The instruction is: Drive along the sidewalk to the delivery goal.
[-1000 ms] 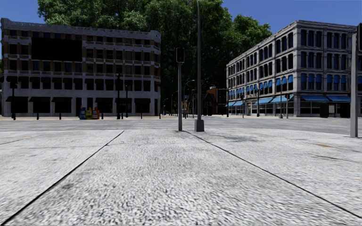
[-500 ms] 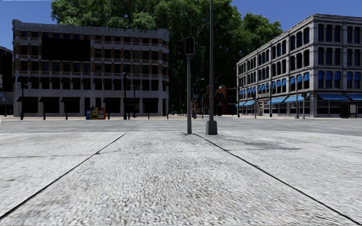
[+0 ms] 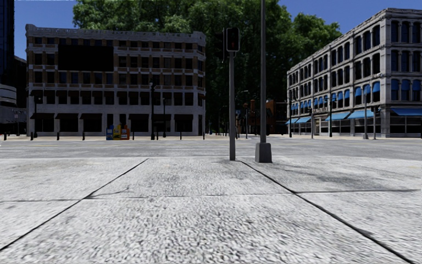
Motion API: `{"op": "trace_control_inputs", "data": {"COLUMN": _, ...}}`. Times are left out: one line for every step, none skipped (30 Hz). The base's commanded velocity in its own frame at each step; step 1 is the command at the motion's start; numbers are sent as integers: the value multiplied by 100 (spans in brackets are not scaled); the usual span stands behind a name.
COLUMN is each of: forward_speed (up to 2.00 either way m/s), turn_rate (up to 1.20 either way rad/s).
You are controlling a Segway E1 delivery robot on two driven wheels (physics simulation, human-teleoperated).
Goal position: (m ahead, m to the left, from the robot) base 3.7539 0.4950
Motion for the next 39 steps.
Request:
{"op": "trace_control_inputs", "data": {"forward_speed": 200, "turn_rate": 24}}
{"op": "trace_control_inputs", "data": {"forward_speed": 200, "turn_rate": 24}}
{"op": "trace_control_inputs", "data": {"forward_speed": 200, "turn_rate": 24}}
{"op": "trace_control_inputs", "data": {"forward_speed": 200, "turn_rate": 24}}
{"op": "trace_control_inputs", "data": {"forward_speed": 200, "turn_rate": 24}}
{"op": "trace_control_inputs", "data": {"forward_speed": 200, "turn_rate": 24}}
{"op": "trace_control_inputs", "data": {"forward_speed": 200, "turn_rate": 24}}
{"op": "trace_control_inputs", "data": {"forward_speed": 200, "turn_rate": 24}}
{"op": "trace_control_inputs", "data": {"forward_speed": 200, "turn_rate": 24}}
{"op": "trace_control_inputs", "data": {"forward_speed": 200, "turn_rate": 24}}
{"op": "trace_control_inputs", "data": {"forward_speed": 200, "turn_rate": 24}}
{"op": "trace_control_inputs", "data": {"forward_speed": 200, "turn_rate": 24}}
{"op": "trace_control_inputs", "data": {"forward_speed": 200, "turn_rate": 24}}
{"op": "trace_control_inputs", "data": {"forward_speed": 200, "turn_rate": 24}}
{"op": "trace_control_inputs", "data": {"forward_speed": 200, "turn_rate": 24}}
{"op": "trace_control_inputs", "data": {"forward_speed": 200, "turn_rate": 27}}
{"op": "trace_control_inputs", "data": {"forward_speed": 200, "turn_rate": 28}}
{"op": "trace_control_inputs", "data": {"forward_speed": 200, "turn_rate": 28}}
{"op": "trace_control_inputs", "data": {"forward_speed": 200, "turn_rate": 28}}
{"op": "trace_control_inputs", "data": {"forward_speed": 200, "turn_rate": 28}}
{"op": "trace_control_inputs", "data": {"forward_speed": 200, "turn_rate": 28}}
{"op": "trace_control_inputs", "data": {"forward_speed": 200, "turn_rate": 28}}
{"op": "trace_control_inputs", "data": {"forward_speed": 200, "turn_rate": 28}}
{"op": "trace_control_inputs", "data": {"forward_speed": 200, "turn_rate": 28}}
{"op": "trace_control_inputs", "data": {"forward_speed": 200, "turn_rate": 28}}
{"op": "trace_control_inputs", "data": {"forward_speed": 200, "turn_rate": 28}}
{"op": "trace_control_inputs", "data": {"forward_speed": 200, "turn_rate": 28}}
{"op": "trace_control_inputs", "data": {"forward_speed": 200, "turn_rate": 28}}
{"op": "trace_control_inputs", "data": {"forward_speed": 200, "turn_rate": 28}}
{"op": "trace_control_inputs", "data": {"forward_speed": 200, "turn_rate": 27}}
{"op": "trace_control_inputs", "data": {"forward_speed": 200, "turn_rate": 27}}
{"op": "trace_control_inputs", "data": {"forward_speed": 200, "turn_rate": 27}}
{"op": "trace_control_inputs", "data": {"forward_speed": 200, "turn_rate": 23}}
{"op": "trace_control_inputs", "data": {"forward_speed": 200, "turn_rate": 20}}
{"op": "trace_control_inputs", "data": {"forward_speed": 200, "turn_rate": 20}}
{"op": "trace_control_inputs", "data": {"forward_speed": 200, "turn_rate": 19}}
{"op": "trace_control_inputs", "data": {"forward_speed": 200, "turn_rate": 0}}
{"op": "trace_control_inputs", "data": {"forward_speed": 200, "turn_rate": 0}}
{"op": "trace_control_inputs", "data": {"forward_speed": 200, "turn_rate": 0}}
